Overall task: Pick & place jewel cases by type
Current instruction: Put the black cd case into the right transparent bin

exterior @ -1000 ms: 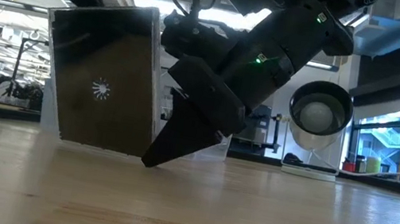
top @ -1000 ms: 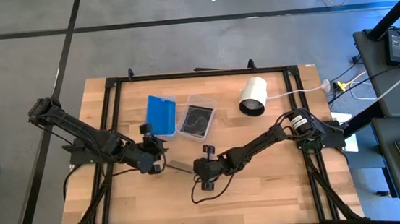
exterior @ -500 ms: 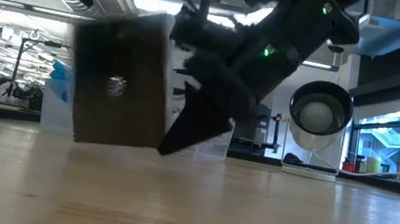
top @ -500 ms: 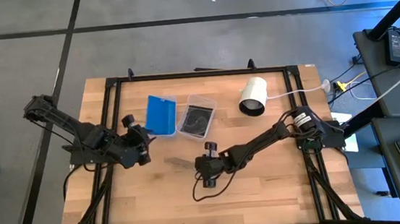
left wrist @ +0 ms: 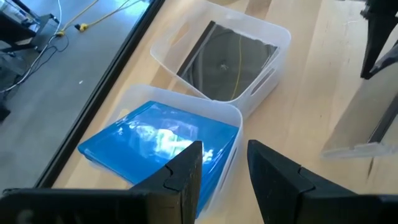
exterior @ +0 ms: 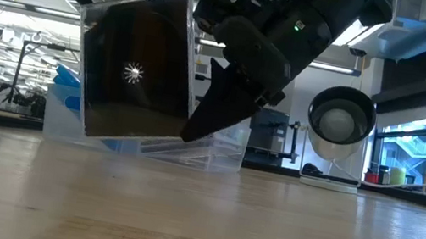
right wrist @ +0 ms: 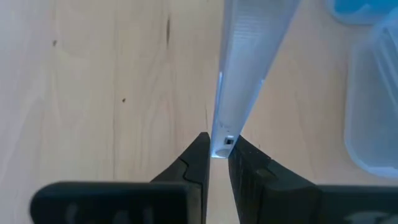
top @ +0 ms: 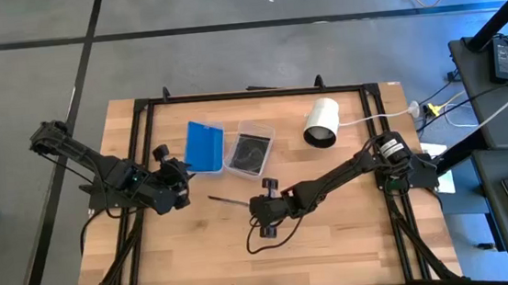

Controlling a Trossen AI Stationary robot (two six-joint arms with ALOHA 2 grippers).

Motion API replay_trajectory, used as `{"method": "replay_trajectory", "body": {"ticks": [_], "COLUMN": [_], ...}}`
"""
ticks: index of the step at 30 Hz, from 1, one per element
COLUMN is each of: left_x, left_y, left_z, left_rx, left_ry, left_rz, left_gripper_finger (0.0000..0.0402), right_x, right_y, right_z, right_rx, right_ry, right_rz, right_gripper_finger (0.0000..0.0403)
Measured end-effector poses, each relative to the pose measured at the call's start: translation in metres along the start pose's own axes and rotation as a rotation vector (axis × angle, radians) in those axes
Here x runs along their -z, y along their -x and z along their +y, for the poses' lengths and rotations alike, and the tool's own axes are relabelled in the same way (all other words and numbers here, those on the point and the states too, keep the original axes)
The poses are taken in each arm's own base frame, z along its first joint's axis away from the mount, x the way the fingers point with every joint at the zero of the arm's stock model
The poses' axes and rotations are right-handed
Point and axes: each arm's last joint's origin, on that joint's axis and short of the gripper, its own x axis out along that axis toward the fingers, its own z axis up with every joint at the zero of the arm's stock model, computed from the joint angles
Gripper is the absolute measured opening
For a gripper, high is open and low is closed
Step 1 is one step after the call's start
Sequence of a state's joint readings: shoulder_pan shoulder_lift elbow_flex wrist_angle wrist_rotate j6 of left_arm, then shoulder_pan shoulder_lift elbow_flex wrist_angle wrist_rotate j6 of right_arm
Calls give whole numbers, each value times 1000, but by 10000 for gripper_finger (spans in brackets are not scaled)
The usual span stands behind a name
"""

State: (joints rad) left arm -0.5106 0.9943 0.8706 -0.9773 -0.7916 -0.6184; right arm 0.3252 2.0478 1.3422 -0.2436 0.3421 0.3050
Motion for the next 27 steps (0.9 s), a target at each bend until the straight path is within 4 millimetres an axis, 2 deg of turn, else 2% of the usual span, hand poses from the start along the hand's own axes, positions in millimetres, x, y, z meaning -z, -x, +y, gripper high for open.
{"method": "replay_trajectory", "body": {"ticks": [7,15,20,27], "left_x": [7,11,10,7], "left_y": [0,1,1,0], "left_z": [5,8,9,5], "left_rx": [-42,-69,-83,-47], "left_ry": [16,35,35,82], "left_rz": [55,83,70,53], "left_gripper_finger": [125,125,125,125], "right_x": [0,-9,-9,-5], "right_y": [7,52,76,91], "right_z": [-4,-20,-25,-16], "right_rx": [39,200,327,630], "right_ry": [13,80,260,647], "right_rz": [27,32,57,68], "right_gripper_finger": [51,51,51,51]}}
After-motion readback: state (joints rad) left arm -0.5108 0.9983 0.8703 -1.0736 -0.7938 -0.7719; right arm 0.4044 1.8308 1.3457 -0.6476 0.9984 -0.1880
